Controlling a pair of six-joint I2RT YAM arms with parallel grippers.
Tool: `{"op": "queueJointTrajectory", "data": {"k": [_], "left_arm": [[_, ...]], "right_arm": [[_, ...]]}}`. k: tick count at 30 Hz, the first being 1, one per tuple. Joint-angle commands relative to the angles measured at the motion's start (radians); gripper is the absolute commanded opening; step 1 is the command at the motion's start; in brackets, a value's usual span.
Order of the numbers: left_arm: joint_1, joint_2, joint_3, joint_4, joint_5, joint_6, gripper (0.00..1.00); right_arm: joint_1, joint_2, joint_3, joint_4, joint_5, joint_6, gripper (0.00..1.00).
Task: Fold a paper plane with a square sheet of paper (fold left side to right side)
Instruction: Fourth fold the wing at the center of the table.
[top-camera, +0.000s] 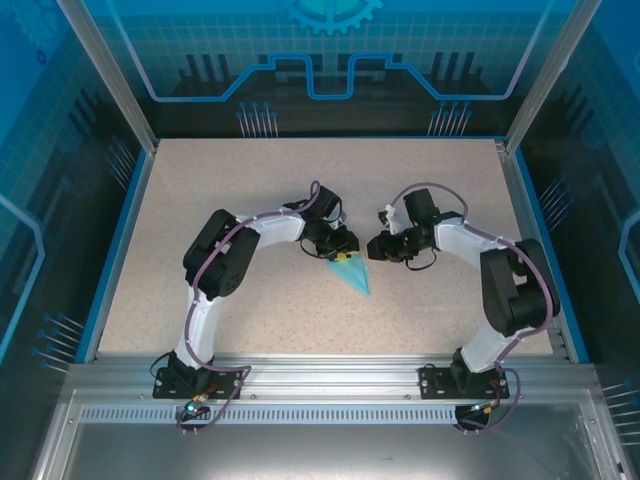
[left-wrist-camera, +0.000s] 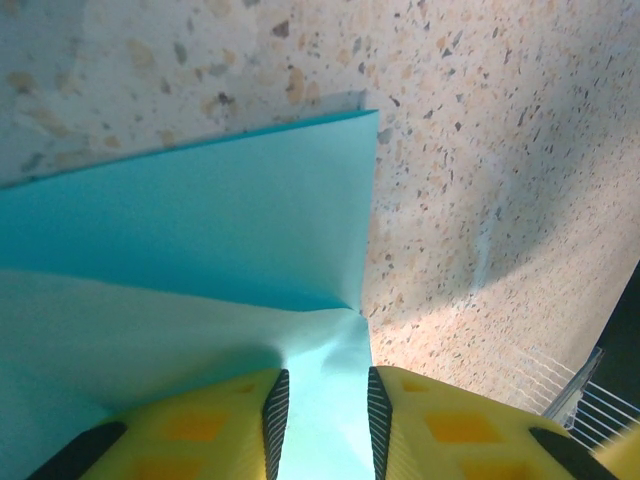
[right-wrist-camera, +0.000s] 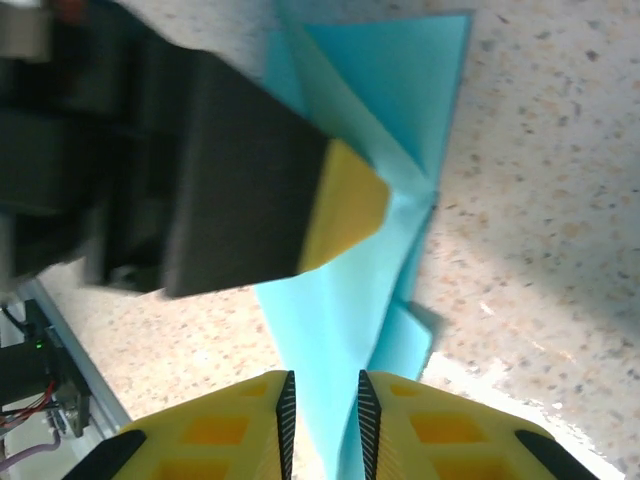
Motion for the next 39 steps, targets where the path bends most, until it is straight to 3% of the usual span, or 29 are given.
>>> {"op": "queueJointTrajectory", "data": {"k": [1,9,28,39], "left_arm": [[-0.006,0.049,-0.047,-0.042,-0.067,-0.01,0.33],[-0.006,0.046,-0.047,-0.046,-0.067,-0.007,0.33],[-0.006,0.053,-0.039,-0.062,-0.087,-0.004,0.32],[-0.001,0.058,-0.033,-0.076,-0.096,-0.001,0.32]], "right_arm": [[0.039,-0.027,-0.051,-0.04,-0.068,0.023,0.26],[0.138,0.058,-0.069,0.021,-0.054,0.073,0.25],[0.142,0.115,-0.138,-0.091,0.069,0.065,0.25],[0.143,0.04,-0.25,-0.148,0.063,0.051,0.17]]}}
